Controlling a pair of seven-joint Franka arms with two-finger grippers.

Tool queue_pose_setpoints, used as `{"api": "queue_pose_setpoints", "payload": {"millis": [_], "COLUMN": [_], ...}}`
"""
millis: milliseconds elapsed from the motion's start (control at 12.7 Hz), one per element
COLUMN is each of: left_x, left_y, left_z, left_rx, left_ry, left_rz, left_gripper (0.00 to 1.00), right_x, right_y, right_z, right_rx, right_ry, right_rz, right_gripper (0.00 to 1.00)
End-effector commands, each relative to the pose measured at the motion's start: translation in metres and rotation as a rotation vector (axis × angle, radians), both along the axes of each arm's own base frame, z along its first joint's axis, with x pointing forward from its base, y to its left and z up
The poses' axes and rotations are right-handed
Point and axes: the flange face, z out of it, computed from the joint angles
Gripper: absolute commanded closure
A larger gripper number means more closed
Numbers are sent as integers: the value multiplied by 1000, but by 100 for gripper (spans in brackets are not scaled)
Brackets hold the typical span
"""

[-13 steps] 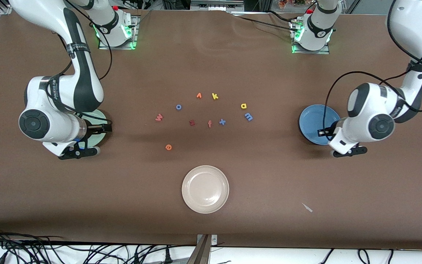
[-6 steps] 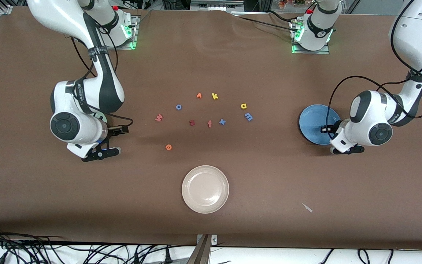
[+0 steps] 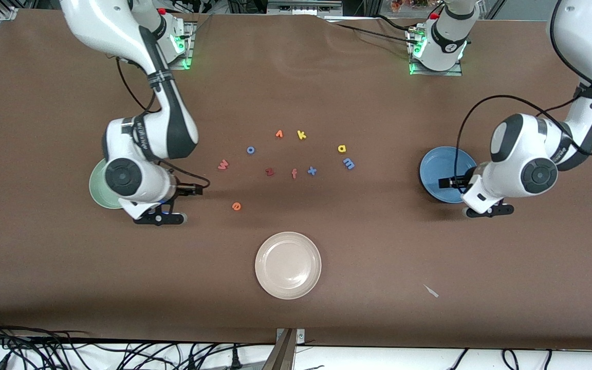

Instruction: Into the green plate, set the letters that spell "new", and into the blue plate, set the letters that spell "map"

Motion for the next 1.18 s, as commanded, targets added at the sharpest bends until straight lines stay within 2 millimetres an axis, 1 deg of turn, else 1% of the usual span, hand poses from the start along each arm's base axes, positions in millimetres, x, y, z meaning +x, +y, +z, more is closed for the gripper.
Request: {"api": "queue_pose_setpoints", "payload": {"millis": [0, 79, 158, 236, 315, 394, 473, 552, 631, 709, 946, 1104], "left_x": [-30, -41, -53, -68, -83, -87, -86, -92, -94, -100, -97, -99], "left_y": [-71, -102, -130, -156, -183, -200, -210, -228, -235, -244, -251, -251], "left_z": [6, 6, -1, -12, -25, -33, -43, -51, -61, -72, -102, -110], "left_rx": [18, 26, 31, 32, 15, -15, -45, -55, -38, -2, 47, 61], "left_ry": [27, 23, 13, -1, -34, -71, -77, -82, -104, -125, -145, -137], "left_rz": [107, 141, 170, 187, 207, 248, 288, 324, 361, 390, 484, 502], "left_gripper": [4, 4, 4, 4, 3, 3, 3, 4, 5, 5, 5, 11], "right_x": [-18, -28, -36, -46, -58, -70, -84, -94, -100, -107, -120, -123], "right_y": [26, 39, 41, 46, 44, 44, 40, 38, 39, 43, 44, 45], "right_z": [-13, -19, -26, -28, -37, -46, -53, -62, -67, -72, -82, -87], "right_rx": [-1, 38, 61, 85, 92, 102, 110, 110, 106, 103, 88, 82], "right_ry": [-40, -62, -107, -140, -153, -167, -181, -186, -180, -169, -143, -134], "right_rz": [-206, -260, -329, -362, -370, -368, -369, -382, -405, -407, -417, -411], "right_gripper": [0, 0, 0, 0, 0, 0, 0, 0, 0, 0, 2, 11]}}
